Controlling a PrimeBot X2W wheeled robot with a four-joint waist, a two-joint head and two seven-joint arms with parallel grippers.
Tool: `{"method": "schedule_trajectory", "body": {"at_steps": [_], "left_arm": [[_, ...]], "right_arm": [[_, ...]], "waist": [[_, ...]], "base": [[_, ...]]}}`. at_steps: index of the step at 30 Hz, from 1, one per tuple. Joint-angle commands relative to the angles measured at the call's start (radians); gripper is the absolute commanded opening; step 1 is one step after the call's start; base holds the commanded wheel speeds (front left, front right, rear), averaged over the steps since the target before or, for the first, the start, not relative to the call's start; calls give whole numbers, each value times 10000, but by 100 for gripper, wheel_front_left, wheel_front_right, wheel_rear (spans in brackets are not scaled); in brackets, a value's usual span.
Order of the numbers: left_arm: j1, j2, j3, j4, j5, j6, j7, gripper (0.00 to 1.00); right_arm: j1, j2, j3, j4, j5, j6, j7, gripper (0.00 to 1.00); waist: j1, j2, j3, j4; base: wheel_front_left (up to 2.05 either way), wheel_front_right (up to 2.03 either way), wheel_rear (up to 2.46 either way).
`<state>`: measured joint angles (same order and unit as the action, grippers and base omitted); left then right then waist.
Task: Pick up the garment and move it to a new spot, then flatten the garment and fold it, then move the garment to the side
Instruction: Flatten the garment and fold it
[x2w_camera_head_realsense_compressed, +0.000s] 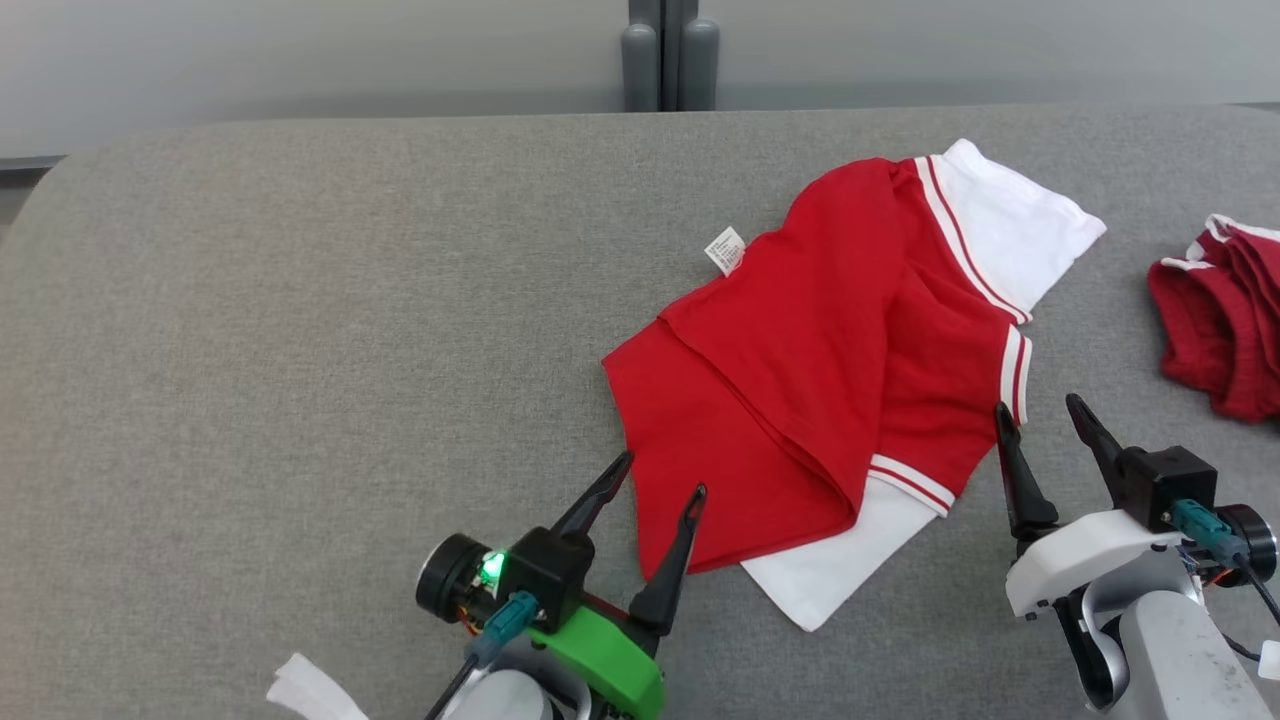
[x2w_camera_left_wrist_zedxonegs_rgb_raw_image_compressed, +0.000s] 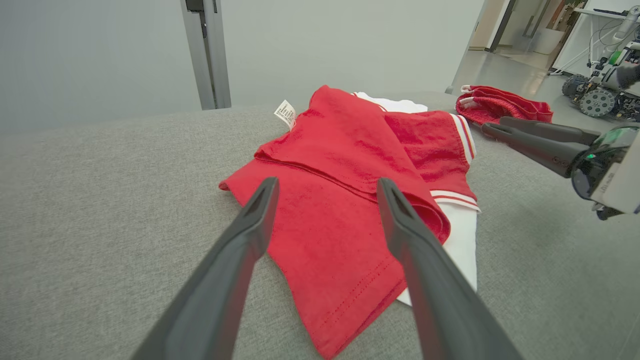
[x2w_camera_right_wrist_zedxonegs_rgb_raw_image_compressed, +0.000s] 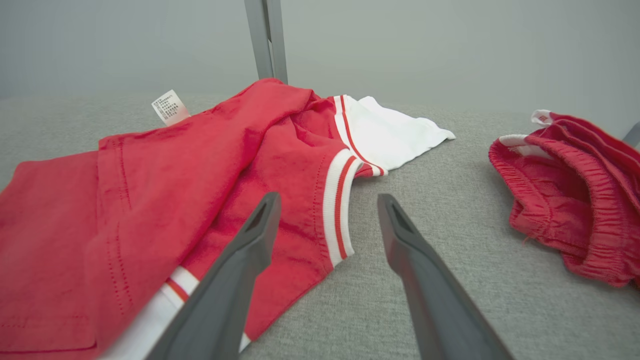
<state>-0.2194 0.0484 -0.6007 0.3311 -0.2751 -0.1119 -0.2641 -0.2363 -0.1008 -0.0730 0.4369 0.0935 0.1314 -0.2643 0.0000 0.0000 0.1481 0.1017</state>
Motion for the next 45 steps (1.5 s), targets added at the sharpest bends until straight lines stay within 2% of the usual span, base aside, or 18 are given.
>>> {"method": "schedule_trajectory", "body": {"at_steps": [1, 8, 19, 26, 30, 31, 32, 38, 45], "left_arm": [[-328, 44, -229, 229, -276, -49, 0, 100], [-1628, 46, -1833, 1445, -1313, -152, 0, 100], [-2802, 50, -3218, 3154, -3095, -184, -2, 100], [-3077, 51, -3338, 3655, -3847, -80, -2, 100], [-3184, 55, -3100, 3489, -3787, 112, -2, 99], [-3198, 55, -3045, 3447, -3678, 206, 0, 45], [-3193, 51, -2934, 3362, -3626, 288, -2, 0], [-2879, 48, -2155, 2460, -3089, 492, 0, 0], [-2325, 51, -656, 927, -2396, 550, -2, 0]], "right_arm": [[-61, 51, 32, -80, -58, -16, 2, 100], [-399, 238, 326, -212, -75, -16, 4, 100], [-858, 455, 737, -647, 264, -16, 4, 100], [-846, 486, 700, -865, 380, -16, 4, 100], [-769, 490, 620, -904, 471, -16, 4, 100], [-748, 491, 607, -909, 477, -16, 4, 100], [-724, 490, 584, -906, 480, -16, 4, 100], [-558, 481, 367, -847, 409, -16, 4, 100], [-343, 475, 221, -758, 235, -16, 4, 100]], "waist": [[0, 0, 186, -273], [0, 0, 601, -1143], [0, 0, 1196, -2659], [0, 0, 1393, -3192], [0, 0, 1437, -3272], [0, 0, 1439, -3276], [0, 0, 1437, -3268], [0, 0, 1281, -2881], [0, 0, 831, -1794]], "base": [[0, 0, 0], [0, 0, 0], [0, 0, 0], [0, 0, 0], [0, 0, 0], [0, 0, 0], [0, 0, 0], [0, 0, 0], [0, 0, 0]]}}
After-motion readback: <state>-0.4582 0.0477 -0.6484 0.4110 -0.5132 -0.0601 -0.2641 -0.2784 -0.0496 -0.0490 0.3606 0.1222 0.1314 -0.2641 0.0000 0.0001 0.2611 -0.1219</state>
